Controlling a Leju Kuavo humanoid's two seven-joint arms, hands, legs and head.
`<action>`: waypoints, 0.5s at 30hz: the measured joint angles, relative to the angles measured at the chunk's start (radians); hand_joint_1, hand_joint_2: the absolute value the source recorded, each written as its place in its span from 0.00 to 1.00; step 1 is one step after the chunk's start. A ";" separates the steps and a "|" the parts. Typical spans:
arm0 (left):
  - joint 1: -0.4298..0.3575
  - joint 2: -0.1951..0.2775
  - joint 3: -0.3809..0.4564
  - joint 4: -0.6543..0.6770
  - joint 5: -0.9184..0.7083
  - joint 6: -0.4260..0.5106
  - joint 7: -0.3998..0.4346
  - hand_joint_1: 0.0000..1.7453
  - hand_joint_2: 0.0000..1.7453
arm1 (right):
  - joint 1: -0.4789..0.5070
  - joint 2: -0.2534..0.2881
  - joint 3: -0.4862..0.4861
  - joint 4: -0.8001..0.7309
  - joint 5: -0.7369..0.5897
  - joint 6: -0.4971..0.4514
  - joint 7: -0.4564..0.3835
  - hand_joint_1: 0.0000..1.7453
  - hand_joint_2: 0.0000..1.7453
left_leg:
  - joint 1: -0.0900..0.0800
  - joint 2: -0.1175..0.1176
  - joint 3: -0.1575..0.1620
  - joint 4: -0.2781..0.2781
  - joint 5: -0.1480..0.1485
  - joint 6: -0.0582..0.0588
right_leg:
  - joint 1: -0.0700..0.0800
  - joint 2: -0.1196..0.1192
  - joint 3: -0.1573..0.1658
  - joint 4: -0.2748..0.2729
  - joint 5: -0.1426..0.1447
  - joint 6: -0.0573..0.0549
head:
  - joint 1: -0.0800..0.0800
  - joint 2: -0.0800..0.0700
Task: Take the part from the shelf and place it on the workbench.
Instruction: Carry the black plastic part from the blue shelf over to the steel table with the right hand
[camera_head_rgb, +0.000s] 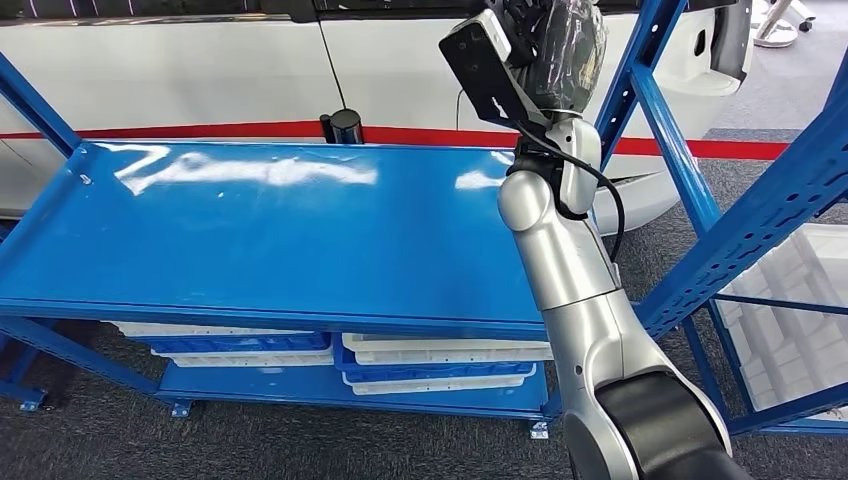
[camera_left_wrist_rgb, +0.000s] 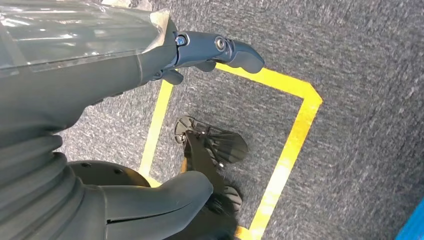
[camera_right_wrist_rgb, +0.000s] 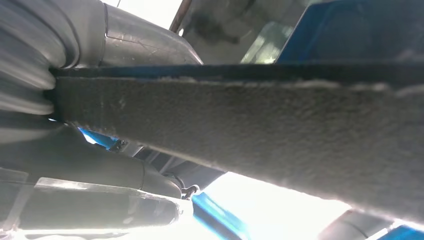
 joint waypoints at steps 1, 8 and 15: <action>0.000 0.001 0.001 0.000 0.001 0.002 -0.003 0.00 1.00 | -0.002 0.001 0.000 0.003 -0.001 -0.002 0.001 1.00 1.00 | -0.002 -0.002 0.040 -0.061 0.013 0.003 | 0.001 0.000 -0.002 0.000 0.003 0.005 | 0.001 0.000; -0.001 0.004 0.016 0.000 0.010 0.007 -0.016 0.00 1.00 | -0.009 0.015 -0.005 0.018 -0.049 0.012 -0.013 1.00 1.00 | -0.009 0.002 0.056 -0.138 0.054 0.052 | 0.000 -0.001 -0.043 0.065 -0.037 0.032 | 0.007 0.000; 0.003 0.005 0.027 0.000 0.017 0.012 -0.028 0.00 1.00 | -0.004 0.012 -0.008 0.040 -0.085 0.017 -0.038 1.00 1.00 | -0.024 0.004 -0.018 -0.134 0.110 0.062 | 0.009 -0.001 0.000 0.166 -0.095 0.039 | 0.017 0.000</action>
